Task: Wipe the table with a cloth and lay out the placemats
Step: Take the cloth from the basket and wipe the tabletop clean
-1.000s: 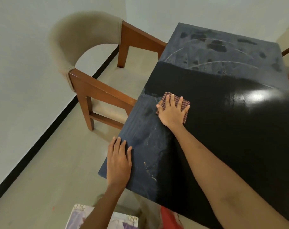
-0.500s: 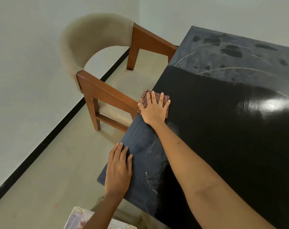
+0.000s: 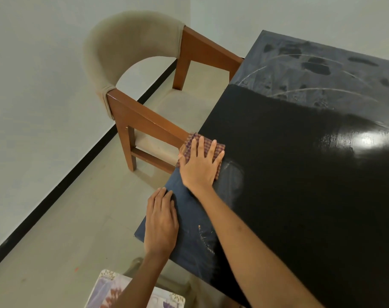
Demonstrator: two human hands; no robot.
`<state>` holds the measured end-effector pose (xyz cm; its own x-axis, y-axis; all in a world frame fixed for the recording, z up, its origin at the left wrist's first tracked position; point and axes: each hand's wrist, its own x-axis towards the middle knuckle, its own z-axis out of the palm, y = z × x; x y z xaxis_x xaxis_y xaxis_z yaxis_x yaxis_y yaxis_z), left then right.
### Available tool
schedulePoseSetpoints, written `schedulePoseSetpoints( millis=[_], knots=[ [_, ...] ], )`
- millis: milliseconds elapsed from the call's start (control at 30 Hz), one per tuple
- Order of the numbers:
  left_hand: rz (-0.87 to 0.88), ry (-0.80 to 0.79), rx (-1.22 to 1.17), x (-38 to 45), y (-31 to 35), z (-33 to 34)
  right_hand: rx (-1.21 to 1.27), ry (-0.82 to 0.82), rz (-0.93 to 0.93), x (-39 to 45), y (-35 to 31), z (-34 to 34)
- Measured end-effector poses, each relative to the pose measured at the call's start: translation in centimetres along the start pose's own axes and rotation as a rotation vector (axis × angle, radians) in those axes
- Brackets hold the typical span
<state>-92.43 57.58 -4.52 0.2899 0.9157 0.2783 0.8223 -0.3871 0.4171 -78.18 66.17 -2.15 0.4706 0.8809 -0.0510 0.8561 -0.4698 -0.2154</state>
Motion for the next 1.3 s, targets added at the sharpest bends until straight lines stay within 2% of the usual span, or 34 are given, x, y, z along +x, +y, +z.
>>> schedulePoseSetpoints(
  millis=[133, 300, 500, 733, 900, 1000, 1100, 1233, 1300],
  knots=[
    [0.005, -0.006, -0.01, 0.0, 0.2, -0.2, -0.016, -0.023, 0.004, -2.0, 0.9, -0.1],
    [-0.096, -0.037, -0.058, -0.1, 0.5, -0.3, -0.027, 0.014, 0.189, -3.8, 5.2, -0.6],
    [-0.141, -0.07, -0.08, -0.2, 0.4, -0.3, -0.03, 0.007, 0.257, -5.9, 6.5, -0.9],
    [-0.162, -0.062, -0.19, 0.0, 0.5, -0.9, -0.014, -0.012, -0.051, -3.9, -0.8, 0.3],
    [-0.192, -0.052, -0.206, 0.0, 1.2, -1.4, -0.042, -0.049, -0.132, -4.7, 0.0, 0.5],
    [-0.179, -0.069, -0.231, -0.1, 1.3, -1.4, -0.013, -0.034, -0.032, -6.9, 2.4, -0.1],
    [-0.249, -0.135, -0.314, 0.0, 1.1, -1.2, -0.033, -0.002, 0.103, -11.3, 5.7, -0.5],
    [-0.411, -0.205, -0.41, -0.1, 0.8, -2.0, -0.061, -0.005, 0.162, -14.9, 7.6, -0.3],
    [-0.399, -0.205, -0.418, -0.4, 0.3, -2.8, -0.055, 0.0, 0.166, -14.7, 6.9, -0.2]
  ],
)
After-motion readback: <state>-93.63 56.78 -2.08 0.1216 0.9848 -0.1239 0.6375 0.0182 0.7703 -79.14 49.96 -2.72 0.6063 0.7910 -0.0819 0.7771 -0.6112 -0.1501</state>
